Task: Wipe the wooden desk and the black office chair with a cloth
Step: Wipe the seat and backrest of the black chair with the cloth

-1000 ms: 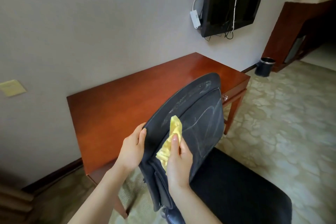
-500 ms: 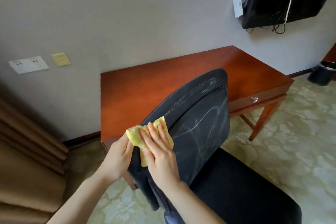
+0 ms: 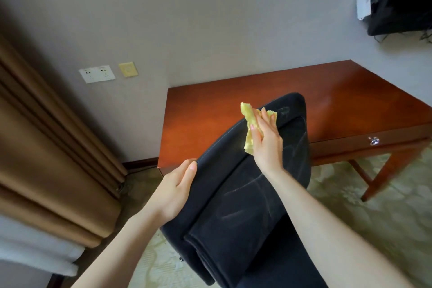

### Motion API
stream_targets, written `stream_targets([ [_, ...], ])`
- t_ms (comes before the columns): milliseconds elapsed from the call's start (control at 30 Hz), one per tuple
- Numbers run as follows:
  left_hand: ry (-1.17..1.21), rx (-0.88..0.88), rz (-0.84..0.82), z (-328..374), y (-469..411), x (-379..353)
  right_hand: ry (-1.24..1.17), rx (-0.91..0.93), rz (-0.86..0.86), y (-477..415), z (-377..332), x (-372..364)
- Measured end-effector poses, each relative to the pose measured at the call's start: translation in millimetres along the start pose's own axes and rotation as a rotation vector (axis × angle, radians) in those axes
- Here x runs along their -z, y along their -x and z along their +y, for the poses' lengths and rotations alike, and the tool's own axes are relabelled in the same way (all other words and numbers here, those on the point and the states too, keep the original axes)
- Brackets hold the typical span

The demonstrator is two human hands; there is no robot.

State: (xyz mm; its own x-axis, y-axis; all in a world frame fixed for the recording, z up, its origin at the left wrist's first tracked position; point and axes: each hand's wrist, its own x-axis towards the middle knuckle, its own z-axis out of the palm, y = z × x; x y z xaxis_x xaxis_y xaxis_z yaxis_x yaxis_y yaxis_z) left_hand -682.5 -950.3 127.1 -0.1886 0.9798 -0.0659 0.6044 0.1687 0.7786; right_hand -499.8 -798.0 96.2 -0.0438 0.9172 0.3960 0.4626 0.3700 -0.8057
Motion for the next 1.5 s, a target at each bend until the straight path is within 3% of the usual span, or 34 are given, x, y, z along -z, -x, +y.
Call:
stream_targets([
  [67,0.081,0.037,-0.035,-0.1,0.1,-0.8,-0.007,-0.105,0.041,-25.0,6.5,5.9],
  [233,0.048,-0.028,-0.027,-6.8,3.0,1.6,-0.116,-0.49,0.184,-84.8,28.7,22.2],
  [400,0.035,-0.081,-0.028,-3.1,0.5,5.3,-0.292,-0.751,0.26,-117.7,37.9,27.5],
  [567,0.036,-0.054,-0.065,-6.8,-3.3,7.1,-0.225,-0.577,0.249,-86.3,18.4,3.5],
  [833,-0.049,-0.053,-0.066,-10.3,1.8,5.8,-0.122,-0.018,0.014,44.2,-48.4,-43.8],
  [1067,-0.457,-0.379,0.181,-5.8,13.3,-0.2,-0.09,0.254,-0.17,108.3,-65.4,-47.2],
  [1167,-0.63,-0.443,0.178,-6.6,16.6,-2.1,-0.002,0.34,-0.176,108.8,-50.3,-39.0],
  [1300,-0.803,-0.522,0.099,-6.0,16.6,0.6,0.059,0.339,-0.185,85.3,-33.3,-29.7],
  [1500,-0.887,-0.533,0.041,-4.8,15.5,4.0,0.075,0.122,-0.174,12.4,-12.3,-9.3],
])
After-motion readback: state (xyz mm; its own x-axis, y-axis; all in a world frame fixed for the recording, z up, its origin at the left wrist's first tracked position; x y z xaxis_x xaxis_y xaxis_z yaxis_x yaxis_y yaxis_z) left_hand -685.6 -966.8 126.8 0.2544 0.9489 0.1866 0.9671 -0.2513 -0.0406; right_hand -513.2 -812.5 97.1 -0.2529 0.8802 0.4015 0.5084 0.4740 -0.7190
